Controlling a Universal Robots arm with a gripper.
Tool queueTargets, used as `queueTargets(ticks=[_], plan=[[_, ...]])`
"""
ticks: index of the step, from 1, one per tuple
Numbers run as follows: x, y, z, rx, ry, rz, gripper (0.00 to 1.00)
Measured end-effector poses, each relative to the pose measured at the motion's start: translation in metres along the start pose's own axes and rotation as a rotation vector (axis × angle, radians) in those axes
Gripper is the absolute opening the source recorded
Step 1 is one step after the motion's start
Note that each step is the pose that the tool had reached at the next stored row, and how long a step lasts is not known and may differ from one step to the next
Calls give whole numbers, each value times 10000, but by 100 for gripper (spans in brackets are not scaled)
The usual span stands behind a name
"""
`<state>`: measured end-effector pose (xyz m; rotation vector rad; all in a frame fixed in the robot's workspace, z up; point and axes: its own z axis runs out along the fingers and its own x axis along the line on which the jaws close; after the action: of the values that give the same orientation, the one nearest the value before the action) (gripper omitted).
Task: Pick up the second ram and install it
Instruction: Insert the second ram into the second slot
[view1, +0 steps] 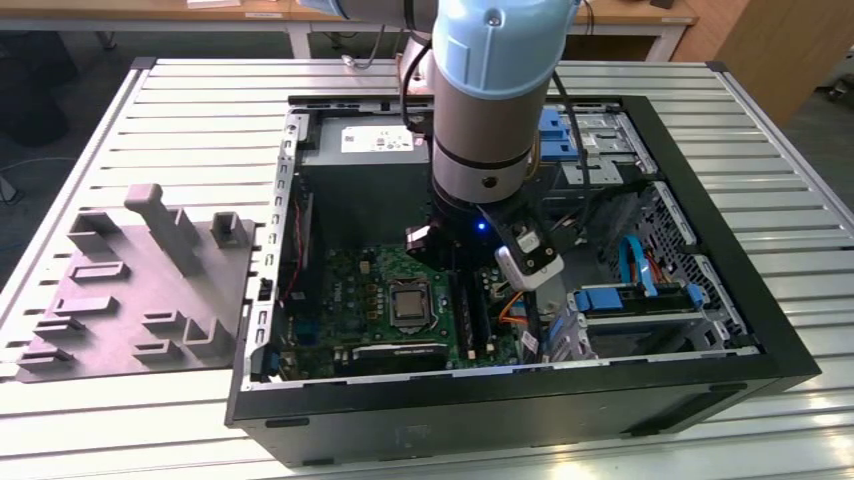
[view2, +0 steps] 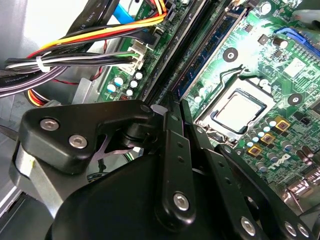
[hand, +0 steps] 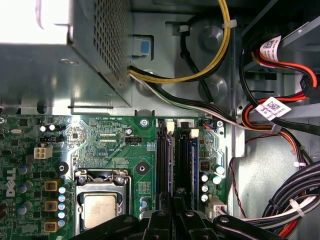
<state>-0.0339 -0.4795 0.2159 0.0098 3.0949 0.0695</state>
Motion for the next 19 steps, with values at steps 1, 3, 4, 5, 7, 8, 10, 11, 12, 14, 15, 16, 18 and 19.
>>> queueTargets(ticks=[1,3,4,5,7,8,10,11,12,14,15,16,18,19], plan=[[0,0,0,0,0,0,14],[0,0,0,0,0,0,14],[0,0,1,0,0,0,14],[0,0,1,-1,0,0,14],[0,0,12,-4,-1,0,14],[1,0,15,-2,-1,0,14],[1,-1,15,0,1,0,14],[1,-1,15,1,1,0,14],[1,-1,15,1,0,0,14],[1,0,26,-5,-2,0,14],[1,-1,29,-5,-1,1,14],[1,-1,29,-4,-1,0,14],[1,-1,28,-1,0,1,14],[2,-1,28,-1,0,0,14]])
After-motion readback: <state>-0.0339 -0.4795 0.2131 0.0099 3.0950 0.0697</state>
